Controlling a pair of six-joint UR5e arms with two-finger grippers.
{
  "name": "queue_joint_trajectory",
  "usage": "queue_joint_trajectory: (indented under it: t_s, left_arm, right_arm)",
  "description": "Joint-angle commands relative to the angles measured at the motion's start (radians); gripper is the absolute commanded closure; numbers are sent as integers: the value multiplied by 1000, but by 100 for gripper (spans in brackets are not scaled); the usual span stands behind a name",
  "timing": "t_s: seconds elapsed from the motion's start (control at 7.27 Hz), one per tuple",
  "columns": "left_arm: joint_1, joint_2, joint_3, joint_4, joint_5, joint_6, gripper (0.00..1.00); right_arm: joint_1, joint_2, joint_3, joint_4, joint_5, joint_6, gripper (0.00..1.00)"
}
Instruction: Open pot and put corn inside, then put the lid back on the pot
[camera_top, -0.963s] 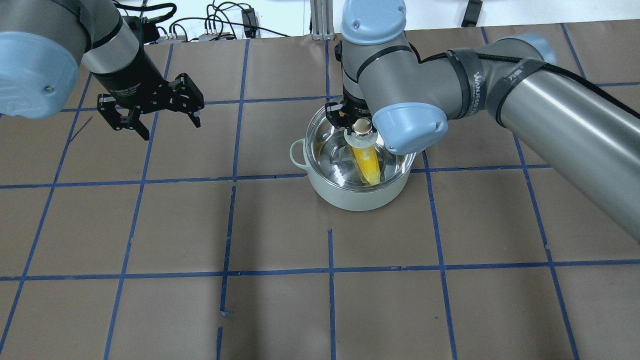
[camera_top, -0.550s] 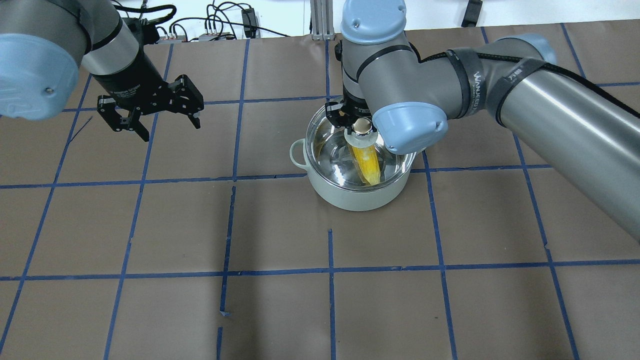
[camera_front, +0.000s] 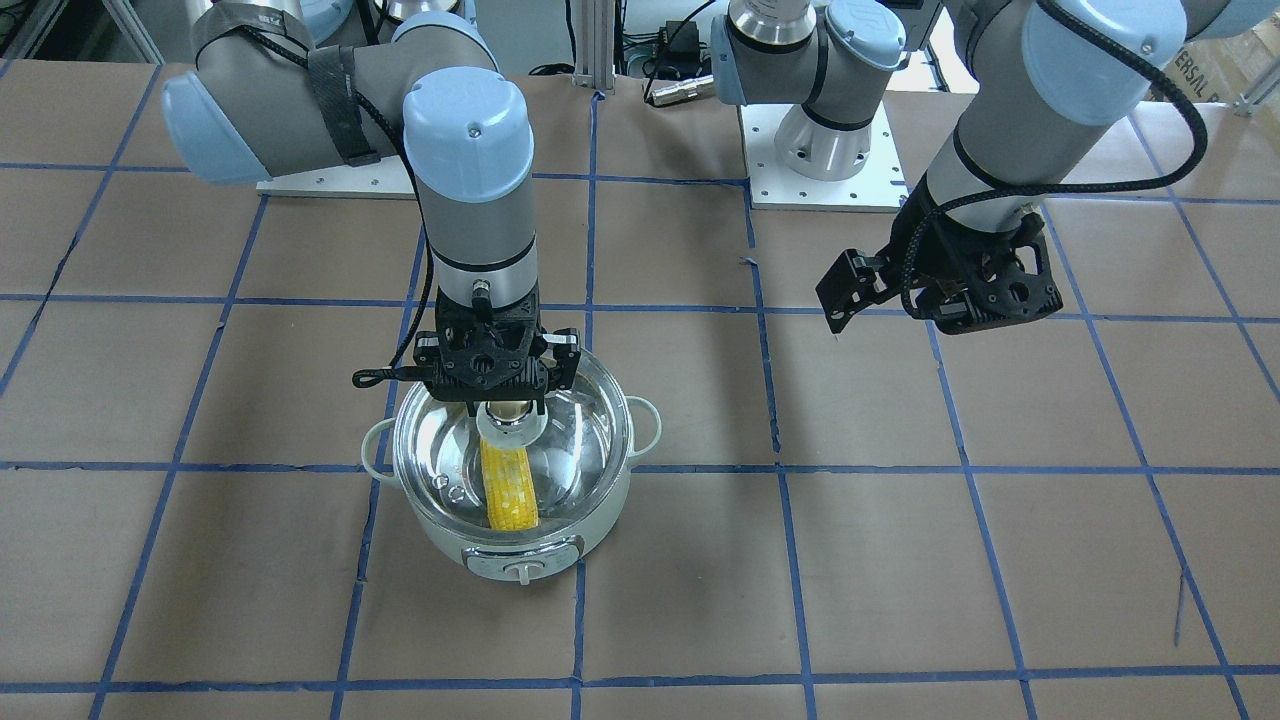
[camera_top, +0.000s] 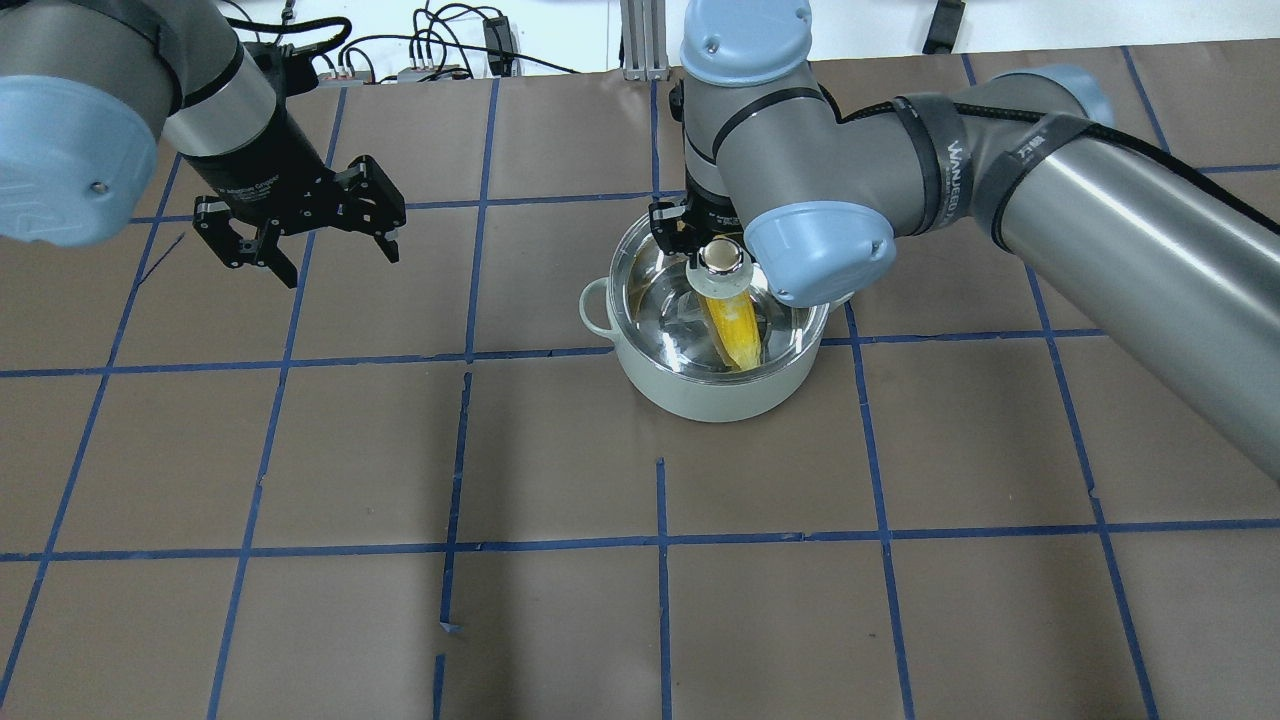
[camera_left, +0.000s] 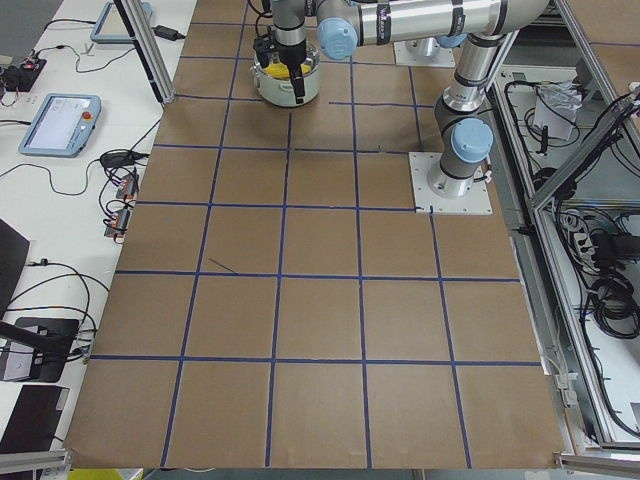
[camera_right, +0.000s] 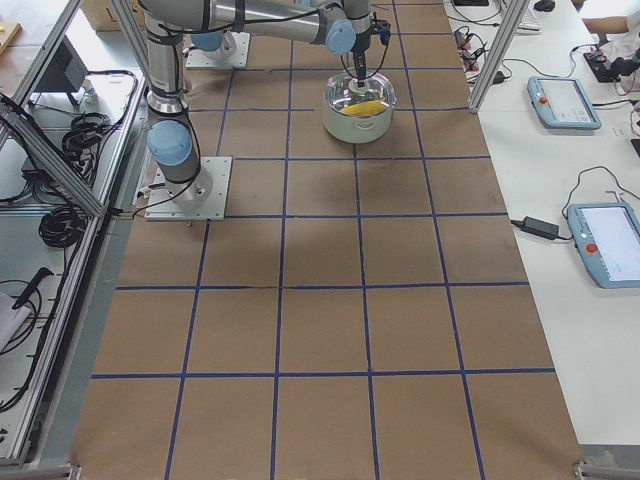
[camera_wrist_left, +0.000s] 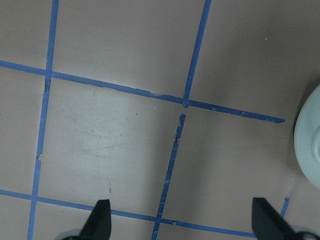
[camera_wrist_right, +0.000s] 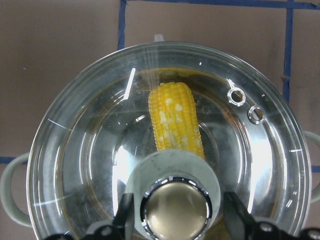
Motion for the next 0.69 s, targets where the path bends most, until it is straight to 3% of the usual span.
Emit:
queue_joint_trajectory:
  t_s: [0.0, 0.41, 0.55]
  left_arm:
    - [1, 0, 0, 1, 0, 0, 0]
    - [1, 2, 1, 1, 2, 0, 0]
    - [3, 2, 9, 1, 3, 1, 0]
  right_arm:
    - [-7, 0, -19, 3, 3, -3, 12]
    - [-64, -21, -58, 31, 5, -93, 1]
    - [-110, -78, -50, 92, 14, -101, 0]
